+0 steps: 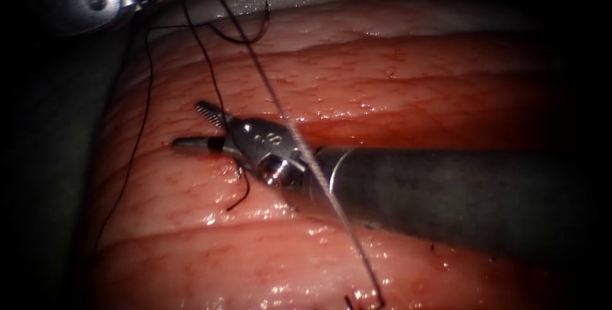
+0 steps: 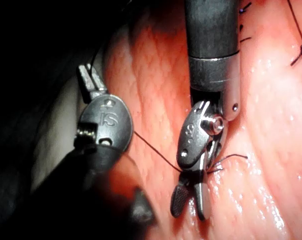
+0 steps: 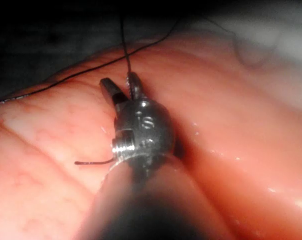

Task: Wound Closure
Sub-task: Snip the long suture end with the right end-effector, then set down the suture.

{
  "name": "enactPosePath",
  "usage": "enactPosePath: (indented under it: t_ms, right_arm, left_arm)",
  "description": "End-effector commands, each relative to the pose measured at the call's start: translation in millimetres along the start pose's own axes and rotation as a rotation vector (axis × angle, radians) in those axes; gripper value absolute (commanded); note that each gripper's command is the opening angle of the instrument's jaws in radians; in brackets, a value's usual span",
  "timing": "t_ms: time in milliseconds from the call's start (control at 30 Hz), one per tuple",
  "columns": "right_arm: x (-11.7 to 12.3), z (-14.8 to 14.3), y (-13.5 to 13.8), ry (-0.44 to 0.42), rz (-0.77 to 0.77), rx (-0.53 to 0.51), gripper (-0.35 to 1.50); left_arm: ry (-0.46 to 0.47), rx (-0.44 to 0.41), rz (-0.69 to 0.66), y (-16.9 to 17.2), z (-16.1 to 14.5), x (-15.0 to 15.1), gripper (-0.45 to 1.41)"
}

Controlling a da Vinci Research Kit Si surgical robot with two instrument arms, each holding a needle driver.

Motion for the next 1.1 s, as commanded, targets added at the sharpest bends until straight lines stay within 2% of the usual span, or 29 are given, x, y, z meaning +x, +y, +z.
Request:
enactPosePath:
  t_ms: [33,200,233,267,333,367,500,767,933,1100]
  right_arm:
    - [-0.1,1.0,-0.1,0.005,-0.002,-0.003,-0.35]
    - [-0.1,0.2,0.6,0.003,-0.049,0.004,-0.35]
    - [0.0,-0.4,1.0,0.002,-0.084,0.003,-0.20]
    - [0.5,-2.2,2.2,0.009,-0.138,0.001,0.63]
    - [1.4,-4.6,3.6,0.047,-0.156,-0.013,1.01]
    - [1.8,-5.8,4.3,0.067,-0.161,-0.022,1.06]
    - [3.9,-11.4,6.8,0.113,-0.159,-0.066,1.13]
    - [7.1,-22.0,10.3,0.201,-0.178,-0.160,1.08]
    - [7.9,-26.7,11.9,0.198,-0.225,-0.255,1.03]
    - [8.5,-30.2,14.1,0.200,-0.252,-0.339,0.98]
  left_arm:
    - [0.003,0.001,0.002,-0.2,0.5,-0.3,-0.45]
    - [0.006,-0.001,0.012,-0.3,0.4,-0.2,-0.45]
    - [0.006,-0.001,0.017,-0.3,0.5,-0.2,-0.45]
    - [0.007,-0.001,0.039,-0.5,0.6,-0.3,-0.45]
    - [0.007,0.000,0.053,-0.7,1.1,-0.6,-0.45]
    - [0.007,0.001,0.064,-0.7,1.3,-0.9,-0.45]
    - [-0.003,0.013,0.097,-0.6,3.7,-2.5,-0.45]
    - [-0.075,-0.006,0.183,0.1,11.0,-7.0,-0.45]
    - [-0.101,-0.023,0.256,0.1,16.4,-9.4,-0.45]
    - [-0.074,-0.057,0.282,0.7,21.8,-10.6,-0.45]
